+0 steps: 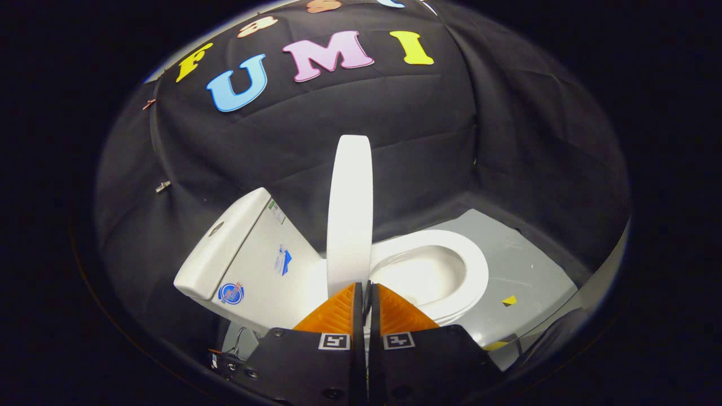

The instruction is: Open the toilet lid.

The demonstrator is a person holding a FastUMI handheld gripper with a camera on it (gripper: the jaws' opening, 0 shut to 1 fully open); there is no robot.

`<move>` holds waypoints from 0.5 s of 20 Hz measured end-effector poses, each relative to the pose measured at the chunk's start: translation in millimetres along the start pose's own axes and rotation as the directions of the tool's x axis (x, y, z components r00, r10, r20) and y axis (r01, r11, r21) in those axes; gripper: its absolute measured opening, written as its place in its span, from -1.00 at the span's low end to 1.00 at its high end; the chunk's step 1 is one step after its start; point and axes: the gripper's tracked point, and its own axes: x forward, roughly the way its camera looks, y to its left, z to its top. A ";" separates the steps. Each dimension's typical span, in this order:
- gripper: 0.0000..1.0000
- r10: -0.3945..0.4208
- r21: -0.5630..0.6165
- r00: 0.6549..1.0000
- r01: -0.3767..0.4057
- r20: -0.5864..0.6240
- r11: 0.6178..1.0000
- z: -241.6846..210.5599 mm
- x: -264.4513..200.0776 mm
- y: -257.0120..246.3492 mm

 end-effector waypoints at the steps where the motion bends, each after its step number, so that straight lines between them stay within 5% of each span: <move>1: -0.85 0.005 -0.019 1.000 -0.005 0.007 1.000 0.1 -1.2 8.8; 10: -0.82 0.046 -0.164 0.997 -0.036 0.059 0.986 -3.9 -6.8 76.6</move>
